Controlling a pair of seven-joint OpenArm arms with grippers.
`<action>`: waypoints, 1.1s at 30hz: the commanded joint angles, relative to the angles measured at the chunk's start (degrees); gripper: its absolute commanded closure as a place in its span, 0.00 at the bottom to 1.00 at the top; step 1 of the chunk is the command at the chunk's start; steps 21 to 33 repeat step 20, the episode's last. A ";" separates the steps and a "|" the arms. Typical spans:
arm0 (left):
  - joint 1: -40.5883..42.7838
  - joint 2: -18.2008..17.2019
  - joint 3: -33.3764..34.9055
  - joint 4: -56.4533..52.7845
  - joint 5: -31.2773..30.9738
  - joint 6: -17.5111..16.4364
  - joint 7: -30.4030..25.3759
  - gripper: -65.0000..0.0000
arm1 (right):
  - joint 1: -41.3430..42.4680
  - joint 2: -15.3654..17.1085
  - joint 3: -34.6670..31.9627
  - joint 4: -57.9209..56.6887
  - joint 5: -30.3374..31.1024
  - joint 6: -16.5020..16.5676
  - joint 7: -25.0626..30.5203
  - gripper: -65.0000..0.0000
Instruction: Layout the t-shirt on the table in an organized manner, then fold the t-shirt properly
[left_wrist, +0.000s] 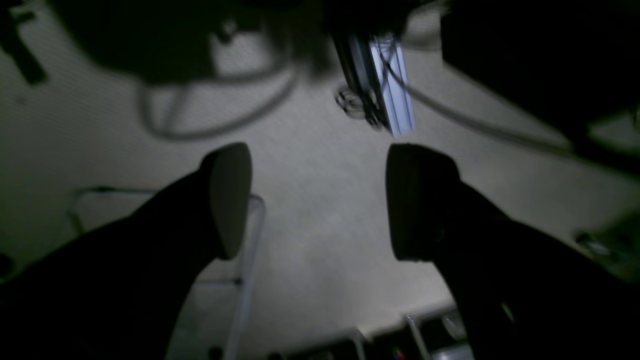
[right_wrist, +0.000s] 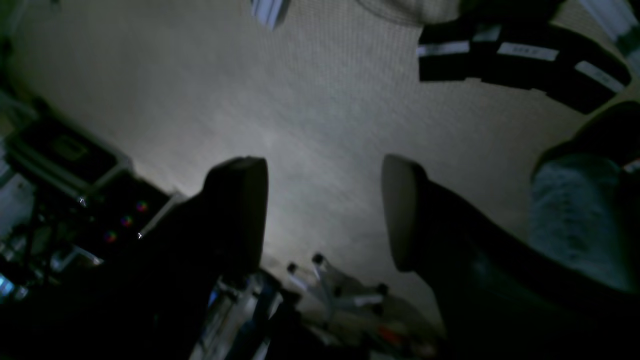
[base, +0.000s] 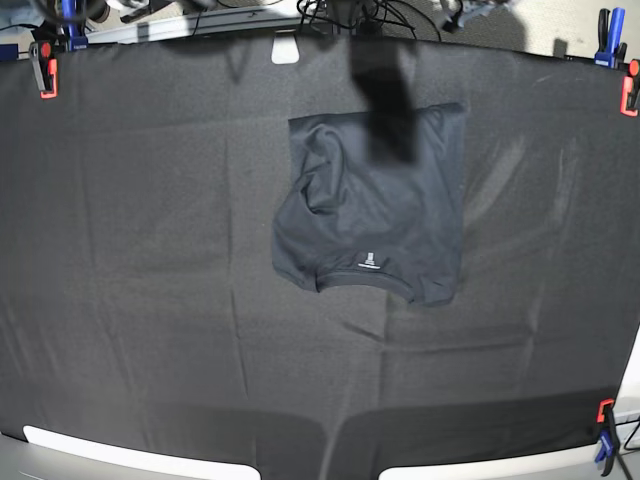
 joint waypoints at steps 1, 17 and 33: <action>0.50 0.48 0.09 -0.15 0.00 0.61 -0.22 0.41 | 0.70 -0.04 -1.14 -1.42 -1.11 -1.29 0.31 0.46; 0.48 1.57 0.09 -0.11 4.46 4.66 0.24 0.41 | 2.38 -5.81 -3.78 -4.98 -0.85 -4.15 6.78 0.46; 0.48 1.53 0.09 -0.11 4.48 4.63 0.17 0.41 | 2.43 -6.47 -3.78 -4.90 -0.83 -3.80 8.26 0.46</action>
